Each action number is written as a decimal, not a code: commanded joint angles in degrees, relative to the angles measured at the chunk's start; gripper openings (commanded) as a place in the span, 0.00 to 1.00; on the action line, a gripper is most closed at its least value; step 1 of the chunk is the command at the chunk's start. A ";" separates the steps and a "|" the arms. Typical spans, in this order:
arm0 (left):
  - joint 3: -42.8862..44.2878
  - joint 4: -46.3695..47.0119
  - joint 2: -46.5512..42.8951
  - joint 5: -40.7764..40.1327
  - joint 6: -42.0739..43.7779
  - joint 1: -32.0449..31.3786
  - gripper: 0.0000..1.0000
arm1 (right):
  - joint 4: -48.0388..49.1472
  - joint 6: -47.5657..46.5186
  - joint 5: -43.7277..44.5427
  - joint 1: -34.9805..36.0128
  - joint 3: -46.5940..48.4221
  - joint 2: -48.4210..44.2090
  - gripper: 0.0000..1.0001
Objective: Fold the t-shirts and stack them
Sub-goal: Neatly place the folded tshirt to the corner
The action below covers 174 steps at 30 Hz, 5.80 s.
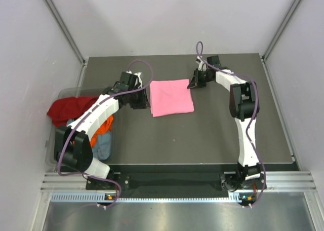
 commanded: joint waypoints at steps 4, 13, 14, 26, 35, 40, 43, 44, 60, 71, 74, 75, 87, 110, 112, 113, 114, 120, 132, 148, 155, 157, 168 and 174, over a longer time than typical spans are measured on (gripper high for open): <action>-0.13 2.10 -0.72 1.24 1.22 0.34 0.32 | -8.53 -5.87 5.12 -3.27 11.24 4.03 0.00; -0.05 2.10 -0.02 1.50 1.39 0.43 0.32 | -14.25 -10.79 9.95 -10.12 13.53 4.74 0.00; 0.21 2.01 0.07 1.76 1.31 0.43 0.32 | -15.39 -11.84 10.92 -10.56 14.06 4.82 0.00; 0.57 1.39 0.95 1.94 2.36 0.51 0.32 | -17.60 -12.47 15.85 -21.64 25.66 10.27 0.01; 0.57 1.65 1.83 2.20 2.45 0.69 0.32 | -10.58 -7.46 17.26 -25.24 32.35 12.47 0.05; 0.57 1.57 2.00 2.03 2.62 0.78 0.32 | -4.96 -4.82 19.44 -26.73 34.37 12.73 0.07; 0.57 1.57 2.18 1.94 2.62 0.78 0.32 | -2.49 -5.69 20.95 -27.44 34.46 12.82 0.10; 0.48 1.48 2.18 2.03 2.62 0.78 0.32 | -1.87 -5.70 20.86 -27.70 34.46 12.91 0.12; -0.31 1.48 -2.21 4.31 2.71 0.78 0.33 | -1.25 2.72 22.79 -26.05 12.27 -8.41 0.41; -1.45 2.09 -5.91 3.52 2.62 0.78 0.32 | -0.99 0.98 35.88 -6.09 -4.57 -17.60 0.42; -1.36 2.10 -5.91 3.17 2.62 0.86 0.32 | -1.51 0.98 39.75 -2.49 -3.43 -15.31 0.42; -1.45 2.27 -5.91 3.26 2.62 0.86 0.32 | -1.43 1.07 39.85 -1.44 -2.99 -14.69 0.42; -1.54 1.92 -5.20 2.55 2.62 0.86 0.32 | -1.16 -2.70 50.12 6.13 0.62 -6.78 0.43; -1.54 2.01 -5.03 3.08 2.45 0.95 0.32 | -15.84 -12.55 69.20 8.16 8.71 -0.10 0.32; -1.54 2.01 -5.20 2.91 2.45 0.87 0.31 | -15.93 -12.55 69.20 7.46 8.45 -0.27 0.31; -1.63 2.01 -5.20 2.82 2.45 0.95 0.31 | -15.93 -12.47 68.94 6.67 8.27 -0.36 0.30; -1.63 2.01 -5.20 2.82 2.45 0.95 0.31 | -15.75 -12.55 69.03 6.23 8.09 -0.45 0.30; -1.72 2.10 -4.85 2.64 2.45 0.95 0.31 | -14.96 -12.55 67.54 2.71 7.48 -0.45 0.30; -1.72 1.92 -4.06 1.94 2.62 0.95 0.31 | -15.14 -12.47 64.64 -2.57 13.79 2.80 0.29; -1.28 2.10 -3.80 1.68 2.53 0.95 0.31 | -13.38 -8.69 60.77 0.68 9.23 -4.84 0.45; -1.28 1.74 -4.06 1.50 2.80 0.95 0.31 | -14.17 -5.26 54.00 2.00 13.36 -2.65 0.44; -1.28 1.74 -4.15 1.50 2.80 1.04 0.31 | -13.82 -4.56 53.04 2.09 14.42 -1.68 0.42; -1.10 1.83 -3.10 0.80 2.71 1.04 0.31 | -1.25 0.35 46.44 1.74 17.49 5.51 0.11; -0.58 1.83 -2.04 0.62 2.62 1.04 0.31 | -2.48 8.43 45.21 0.07 24.09 10.80 0.06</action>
